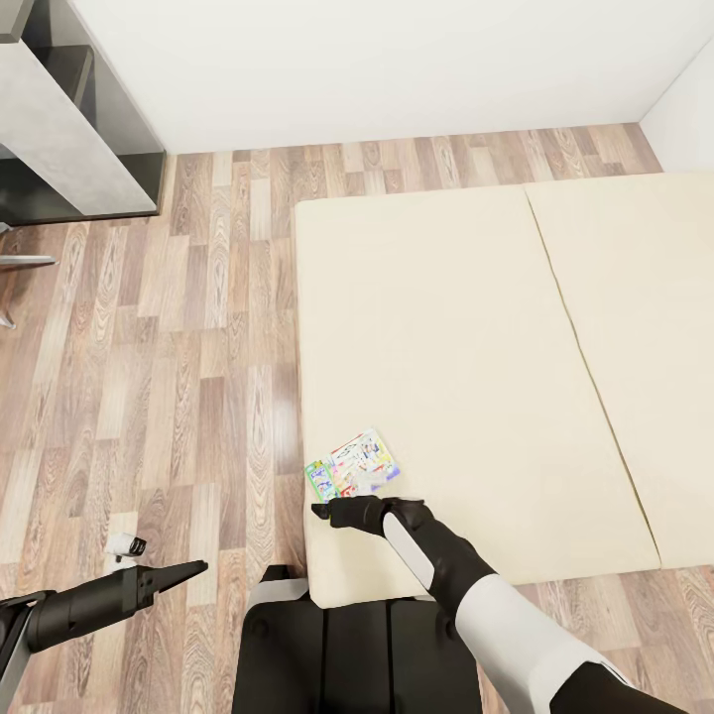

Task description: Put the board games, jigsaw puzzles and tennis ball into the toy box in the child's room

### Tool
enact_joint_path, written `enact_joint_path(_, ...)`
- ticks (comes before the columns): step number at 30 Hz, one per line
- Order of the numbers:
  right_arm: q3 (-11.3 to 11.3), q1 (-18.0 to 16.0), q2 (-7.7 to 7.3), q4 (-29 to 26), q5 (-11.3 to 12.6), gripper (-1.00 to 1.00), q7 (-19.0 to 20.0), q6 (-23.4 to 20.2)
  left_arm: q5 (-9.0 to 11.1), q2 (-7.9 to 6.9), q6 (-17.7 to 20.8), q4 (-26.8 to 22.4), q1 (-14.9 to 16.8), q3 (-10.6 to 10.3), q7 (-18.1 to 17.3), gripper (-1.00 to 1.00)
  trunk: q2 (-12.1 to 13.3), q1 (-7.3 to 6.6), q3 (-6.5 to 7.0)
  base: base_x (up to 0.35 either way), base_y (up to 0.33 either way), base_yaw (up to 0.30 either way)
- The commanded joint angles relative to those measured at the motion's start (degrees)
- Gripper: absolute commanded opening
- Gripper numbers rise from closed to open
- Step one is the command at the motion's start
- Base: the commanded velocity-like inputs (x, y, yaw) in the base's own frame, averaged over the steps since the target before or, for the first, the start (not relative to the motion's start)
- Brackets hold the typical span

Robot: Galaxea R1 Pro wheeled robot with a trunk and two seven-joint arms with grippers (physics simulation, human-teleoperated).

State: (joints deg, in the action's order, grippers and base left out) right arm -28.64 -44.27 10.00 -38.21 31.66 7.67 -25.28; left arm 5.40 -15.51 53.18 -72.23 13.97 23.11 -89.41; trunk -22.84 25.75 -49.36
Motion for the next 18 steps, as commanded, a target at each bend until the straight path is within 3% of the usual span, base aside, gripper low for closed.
enact_joint_path(1,-0.01,-0.03,0.00,-0.03,0.07,1.00,0.06,-0.19,-0.04,-0.03,0.61,-0.03,0.01,0.01,-0.24,1.00,-0.09,0.03,-0.06,0.000,0.000,0.000)
enact_joint_path(18,-0.09,-0.03,0.00,-0.13,-0.02,1.00,-0.01,0.05,0.04,-0.05,0.58,-0.02,0.01,0.01,-0.32,1.00,-0.09,0.03,-0.06,0.000,0.000,0.000)
